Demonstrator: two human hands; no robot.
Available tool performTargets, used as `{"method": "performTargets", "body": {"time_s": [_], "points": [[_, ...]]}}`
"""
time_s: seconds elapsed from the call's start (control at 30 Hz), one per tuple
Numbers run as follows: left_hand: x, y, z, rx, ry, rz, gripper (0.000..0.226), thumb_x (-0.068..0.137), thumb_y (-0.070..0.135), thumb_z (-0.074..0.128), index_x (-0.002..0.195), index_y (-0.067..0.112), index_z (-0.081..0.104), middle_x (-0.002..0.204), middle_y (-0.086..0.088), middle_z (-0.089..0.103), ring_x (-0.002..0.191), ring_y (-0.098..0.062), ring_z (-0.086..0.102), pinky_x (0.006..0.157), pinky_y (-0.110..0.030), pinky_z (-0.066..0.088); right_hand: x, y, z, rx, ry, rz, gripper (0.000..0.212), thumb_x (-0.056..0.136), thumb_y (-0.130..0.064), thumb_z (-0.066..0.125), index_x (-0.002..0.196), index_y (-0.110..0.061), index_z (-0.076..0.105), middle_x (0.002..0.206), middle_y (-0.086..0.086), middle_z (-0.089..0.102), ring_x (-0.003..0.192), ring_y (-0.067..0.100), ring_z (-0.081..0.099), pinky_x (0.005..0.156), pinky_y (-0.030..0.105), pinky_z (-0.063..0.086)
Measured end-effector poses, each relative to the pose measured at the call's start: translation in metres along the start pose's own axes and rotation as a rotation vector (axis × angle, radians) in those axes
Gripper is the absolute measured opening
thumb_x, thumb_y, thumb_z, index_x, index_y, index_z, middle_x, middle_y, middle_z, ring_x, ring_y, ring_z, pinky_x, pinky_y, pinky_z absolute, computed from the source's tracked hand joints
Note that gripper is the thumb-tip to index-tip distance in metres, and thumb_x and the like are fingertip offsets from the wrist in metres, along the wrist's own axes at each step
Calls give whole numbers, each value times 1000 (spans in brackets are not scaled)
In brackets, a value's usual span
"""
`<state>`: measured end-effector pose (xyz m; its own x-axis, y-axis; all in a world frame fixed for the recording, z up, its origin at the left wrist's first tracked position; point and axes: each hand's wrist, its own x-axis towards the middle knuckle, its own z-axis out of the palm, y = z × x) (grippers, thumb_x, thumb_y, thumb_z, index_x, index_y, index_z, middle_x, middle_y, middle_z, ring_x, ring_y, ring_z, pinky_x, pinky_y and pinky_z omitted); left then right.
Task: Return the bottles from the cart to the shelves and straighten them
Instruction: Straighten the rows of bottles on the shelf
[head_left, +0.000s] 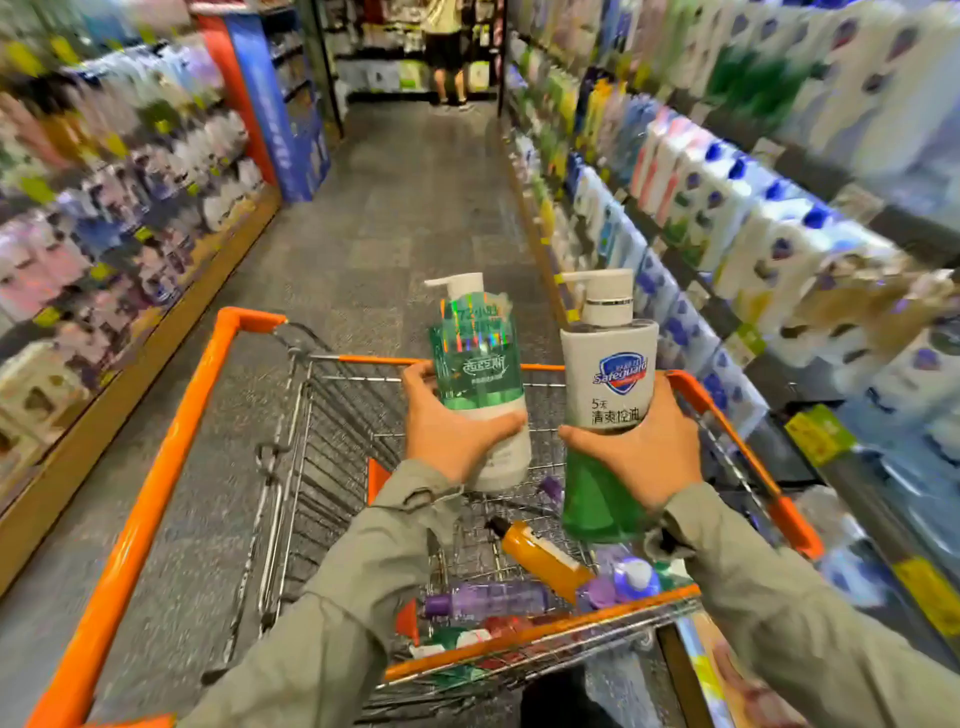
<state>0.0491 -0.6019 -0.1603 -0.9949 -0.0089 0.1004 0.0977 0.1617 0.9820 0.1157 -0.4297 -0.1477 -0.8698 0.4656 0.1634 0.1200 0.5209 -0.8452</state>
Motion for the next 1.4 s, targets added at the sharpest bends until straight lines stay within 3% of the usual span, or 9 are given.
{"method": "performTargets", "body": {"time_s": [0.17, 0.27, 0.47, 0.67, 0.83, 0.97, 1.03, 1.3, 1.4], "points": [[-13, 21, 13, -17, -54, 15, 94, 40, 24, 91, 110, 20, 28, 111, -6, 52, 96, -18, 56, 82, -21, 42, -24, -2, -33, -25, 46, 30, 69, 54, -27, 92, 109, -18, 51, 97, -9, 60, 90, 11, 55, 79, 17, 40], [-38, 57, 38, -47, -154, 75, 87, 52, 5, 91, 110, 16, 28, 104, -2, 51, 89, -13, 54, 74, -12, 42, -49, -13, -86, -39, 170, 32, 72, 55, -27, 92, 113, -15, 51, 97, -7, 57, 89, 10, 50, 73, 14, 33], [-64, 101, 95, -165, -307, 165, 80, 57, -10, 84, 110, 11, 29, 91, 12, 45, 76, 10, 46, 66, -1, 41, -66, -9, -148, -64, 325, 85, 74, 48, -40, 92, 107, -24, 50, 104, -4, 67, 94, 16, 62, 81, 33, 50], [-83, 136, 166, -224, -462, 260, 97, 39, 8, 91, 115, 12, 31, 106, -1, 51, 89, -8, 55, 76, -9, 41, -71, 2, -217, -47, 489, 113, 74, 46, -41, 92, 106, -29, 51, 97, -12, 66, 91, 10, 63, 79, 27, 48], [-100, 167, 230, -312, -592, 306, 104, 24, 34, 82, 113, 14, 32, 100, 12, 49, 88, 7, 51, 70, -1, 41, -66, 21, -279, -29, 605, 124, 74, 41, -48, 90, 100, -31, 50, 92, -16, 66, 92, 10, 64, 80, 31, 51], [-113, 192, 287, -334, -666, 323, 99, 33, 23, 90, 113, 17, 31, 100, 14, 48, 87, 11, 49, 71, -4, 41, -63, 37, -330, -58, 655, 92, 69, 47, -37, 93, 101, -31, 50, 88, -21, 61, 89, 5, 61, 74, 21, 46], [-124, 201, 314, -340, -687, 331, 102, 29, 31, 86, 114, 16, 33, 103, 11, 50, 89, 7, 52, 73, -5, 43, -62, 48, -353, -68, 686, 83, 69, 48, -38, 93, 101, -35, 50, 93, -18, 63, 92, 7, 62, 79, 24, 49], [-160, 209, 403, -343, -766, 324, 85, 53, -7, 87, 113, 15, 31, 105, 5, 48, 93, -5, 53, 72, -1, 38, -62, 88, -420, -57, 827, 105, 71, 41, -47, 90, 99, -35, 50, 98, -16, 66, 93, 9, 64, 82, 34, 53], [-168, 215, 425, -333, -815, 326, 82, 57, -9, 84, 113, 15, 29, 98, 19, 40, 85, 17, 40, 66, 8, 30, -58, 98, -435, -45, 873, 121, 71, 37, -50, 89, 95, -37, 51, 95, -17, 67, 90, 4, 64, 79, 31, 53]]}}
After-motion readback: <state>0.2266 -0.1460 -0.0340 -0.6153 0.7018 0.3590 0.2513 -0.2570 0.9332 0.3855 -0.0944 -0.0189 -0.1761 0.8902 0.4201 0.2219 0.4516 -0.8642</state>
